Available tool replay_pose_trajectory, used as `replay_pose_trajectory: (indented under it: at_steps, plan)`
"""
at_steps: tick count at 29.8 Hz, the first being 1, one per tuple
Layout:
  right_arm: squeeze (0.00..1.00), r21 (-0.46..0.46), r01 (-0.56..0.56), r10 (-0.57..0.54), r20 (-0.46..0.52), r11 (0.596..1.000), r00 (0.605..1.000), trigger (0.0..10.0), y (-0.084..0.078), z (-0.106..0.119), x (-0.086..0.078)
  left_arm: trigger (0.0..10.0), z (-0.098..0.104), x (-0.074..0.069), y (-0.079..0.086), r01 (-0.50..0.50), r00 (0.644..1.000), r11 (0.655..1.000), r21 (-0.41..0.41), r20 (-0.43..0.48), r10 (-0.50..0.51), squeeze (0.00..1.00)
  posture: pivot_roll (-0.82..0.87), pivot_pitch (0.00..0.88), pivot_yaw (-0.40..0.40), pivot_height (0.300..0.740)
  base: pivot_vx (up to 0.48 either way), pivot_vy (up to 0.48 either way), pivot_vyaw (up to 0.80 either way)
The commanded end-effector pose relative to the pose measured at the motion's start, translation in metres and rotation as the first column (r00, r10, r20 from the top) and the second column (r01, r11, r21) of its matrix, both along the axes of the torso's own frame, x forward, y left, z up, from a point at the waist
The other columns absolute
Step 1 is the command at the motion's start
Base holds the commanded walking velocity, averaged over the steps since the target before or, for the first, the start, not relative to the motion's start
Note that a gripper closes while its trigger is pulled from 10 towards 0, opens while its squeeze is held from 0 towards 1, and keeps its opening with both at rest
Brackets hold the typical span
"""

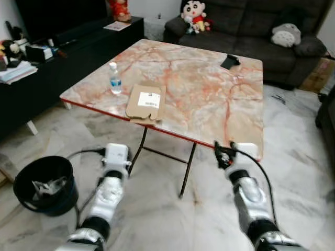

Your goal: Picking trash to rubbish bin

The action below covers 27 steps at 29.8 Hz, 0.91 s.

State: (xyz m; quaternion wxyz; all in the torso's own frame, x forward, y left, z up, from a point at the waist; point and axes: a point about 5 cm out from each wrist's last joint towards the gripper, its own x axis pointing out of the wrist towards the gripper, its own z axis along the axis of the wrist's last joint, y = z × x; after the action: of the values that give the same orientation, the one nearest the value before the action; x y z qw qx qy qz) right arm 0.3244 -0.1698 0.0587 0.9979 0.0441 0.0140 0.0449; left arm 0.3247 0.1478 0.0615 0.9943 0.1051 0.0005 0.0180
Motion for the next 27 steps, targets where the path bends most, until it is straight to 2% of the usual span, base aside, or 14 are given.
replay_pose_trajectory:
  at_steps: [1, 27]
  plan:
    - [0.0, 0.009, -0.025, 0.025, 0.026, 1.0, 0.999, 10.0, 0.0096, 0.0057, 0.0038, 10.0, 0.006, 0.0029, 0.0092, -0.022, 0.999, 1.0, 0.011, 0.025, 0.022, 0.0, 0.11, 0.0, -0.096, 0.74, 0.322, 0.0, 0.0]
    - [0.0, 0.014, -0.047, 0.046, 0.035, 0.999, 0.998, 10.0, 0.0136, 0.0072, 0.0038, 10.0, 0.0085, 0.0032, 0.0091, -0.027, 0.999, 1.0, 0.005, 0.038, 0.027, 0.0, 0.11, 0.0, -0.099, 0.74, 0.324, 0.0, 0.0]
